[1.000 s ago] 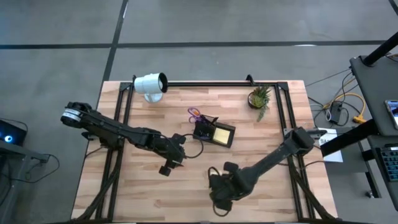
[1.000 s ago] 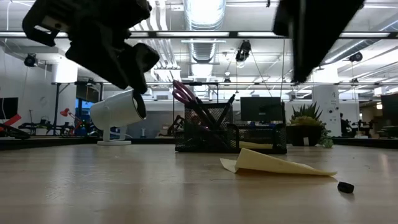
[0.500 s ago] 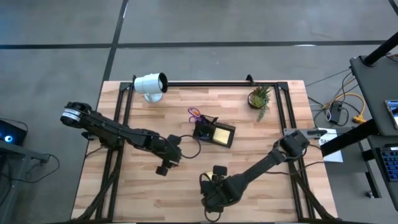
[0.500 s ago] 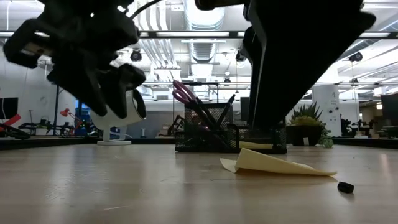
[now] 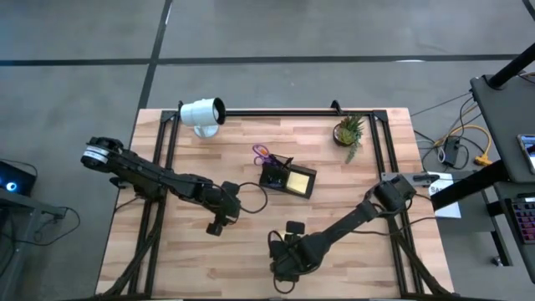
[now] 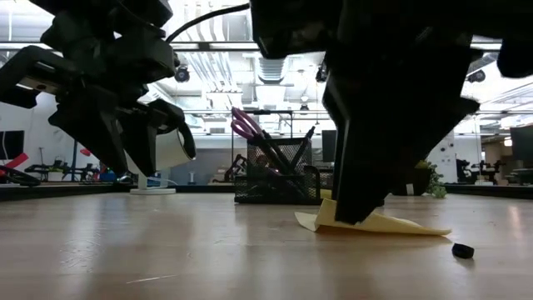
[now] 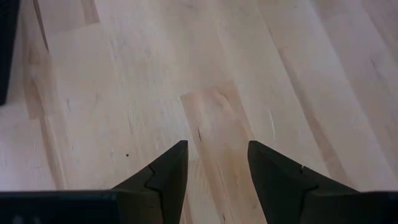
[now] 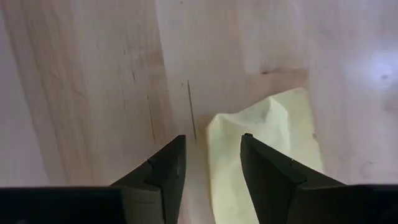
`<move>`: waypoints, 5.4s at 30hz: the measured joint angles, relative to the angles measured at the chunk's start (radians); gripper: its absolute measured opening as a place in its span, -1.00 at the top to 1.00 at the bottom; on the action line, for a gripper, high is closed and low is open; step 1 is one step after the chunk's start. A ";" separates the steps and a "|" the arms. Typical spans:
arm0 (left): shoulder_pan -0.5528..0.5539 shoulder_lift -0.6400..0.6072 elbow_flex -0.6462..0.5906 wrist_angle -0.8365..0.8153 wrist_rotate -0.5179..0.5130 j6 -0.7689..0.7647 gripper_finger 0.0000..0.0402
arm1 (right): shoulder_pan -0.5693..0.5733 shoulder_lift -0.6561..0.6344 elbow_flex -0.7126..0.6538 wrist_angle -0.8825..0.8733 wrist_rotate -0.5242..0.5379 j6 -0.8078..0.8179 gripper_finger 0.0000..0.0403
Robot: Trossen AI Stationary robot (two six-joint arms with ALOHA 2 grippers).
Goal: Pick and place office supplies into organizer
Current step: Put the yellow sticky notes into the black desk organizer, then return to Home Position
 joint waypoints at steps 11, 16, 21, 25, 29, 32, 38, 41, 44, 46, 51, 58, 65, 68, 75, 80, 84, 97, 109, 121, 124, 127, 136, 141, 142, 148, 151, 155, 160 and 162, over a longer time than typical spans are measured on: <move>-0.001 0.000 -0.018 0.001 0.000 0.000 0.24 | -0.011 -0.003 -0.068 0.054 0.010 -0.005 0.52; -0.001 0.000 -0.037 0.000 0.000 -0.001 0.24 | -0.022 -0.003 -0.078 0.032 0.082 -0.006 0.77; 0.000 0.000 -0.042 0.001 0.000 -0.001 0.24 | -0.046 -0.002 -0.084 -0.032 0.116 -0.006 0.95; 0.000 0.000 -0.038 0.000 0.000 -0.002 0.24 | -0.066 -0.002 -0.057 -0.159 0.164 -0.004 0.96; 0.000 -0.002 -0.038 0.000 0.000 -0.002 0.24 | -0.082 -0.046 0.019 -0.274 0.287 0.013 0.96; 0.000 -0.003 -0.038 0.000 0.000 -0.002 0.24 | -0.099 -0.080 0.078 -0.364 0.363 0.019 0.96; 0.000 -0.005 -0.038 0.010 0.000 -0.003 0.24 | -0.200 -0.108 0.061 -0.471 0.370 0.081 0.96; 0.000 -0.005 -0.038 0.015 0.000 -0.026 0.24 | -0.258 -0.126 0.014 -0.394 0.348 0.037 0.96; 0.000 -0.005 -0.038 0.016 0.000 -0.053 0.24 | -0.311 -0.129 -0.014 -0.349 0.296 -0.034 0.96; -0.001 -0.005 -0.039 0.016 0.000 -0.073 0.24 | -0.340 -0.129 -0.037 -0.329 0.259 -0.074 0.96; -0.002 -0.005 -0.040 0.013 0.000 -0.082 0.24 | -0.384 -0.129 -0.090 -0.299 0.162 -0.114 0.96; -0.002 -0.005 -0.045 0.008 0.000 -0.104 0.24 | -0.392 -0.149 -0.126 -0.238 0.183 -0.133 0.96; -0.002 -0.005 -0.045 0.008 0.000 -0.104 0.24 | -0.411 -0.147 -0.172 -0.237 0.184 -0.159 0.96; -0.002 -0.005 -0.045 0.007 0.000 -0.108 0.24 | -0.382 -0.164 -0.162 -0.243 0.182 -0.154 0.96; -0.002 -0.056 -0.020 -0.007 0.035 -0.157 0.24 | -0.277 -0.312 -0.073 -0.212 0.066 0.059 0.91; 0.000 -0.162 0.022 -0.008 0.063 -0.203 0.24 | -0.209 -0.558 -0.059 -0.026 0.038 0.280 0.89; 0.010 -0.252 0.080 0.009 0.061 -0.236 0.24 | -0.142 -0.753 -0.082 0.085 0.202 0.320 0.89; 0.013 -0.468 0.104 0.178 0.100 -0.367 0.24 | 0.183 -0.964 -0.105 0.715 0.285 -0.051 0.89; 0.014 -0.484 0.101 0.187 0.100 -0.279 0.24 | 0.275 -0.954 -0.088 0.821 0.262 -0.180 0.89; 0.034 -0.475 0.105 0.184 0.100 -0.285 0.24 | 0.275 -0.955 -0.088 0.821 0.262 -0.188 0.89; 0.038 -0.476 0.105 0.183 0.103 -0.288 0.24 | 0.276 -0.955 -0.088 0.824 0.261 -0.188 0.89; 0.039 -0.476 0.105 0.183 0.104 -0.288 0.24 | 0.276 -0.955 -0.088 0.823 0.261 -0.188 0.89; 0.040 -0.476 0.106 0.183 0.109 -0.310 0.24 | 0.276 -0.955 -0.088 0.822 0.261 -0.187 0.89; 0.040 -0.476 0.106 0.183 0.109 -0.314 0.24 | 0.275 -0.955 -0.088 0.822 0.261 -0.184 0.89; 0.040 -0.476 0.106 0.183 0.109 -0.314 0.24 | 0.275 -0.955 -0.088 0.822 0.261 -0.184 0.89; 0.040 -0.476 0.106 0.183 0.109 -0.315 0.24 | 0.275 -0.955 -0.088 0.822 0.261 -0.184 0.89; 0.040 -0.476 0.107 0.183 0.109 -0.316 0.24 | 0.275 -0.955 -0.088 0.822 0.261 -0.184 0.89; 0.040 -0.476 0.116 0.183 0.109 -0.317 0.24 | 0.275 -0.955 -0.088 0.821 0.261 -0.184 0.89; 0.040 -0.476 0.132 0.185 0.109 -0.318 0.24 | 0.275 -0.955 -0.088 0.821 0.261 -0.184 0.89; 0.040 -0.476 0.137 0.184 0.109 -0.318 0.24 | 0.275 -0.955 -0.088 0.821 0.261 -0.184 0.89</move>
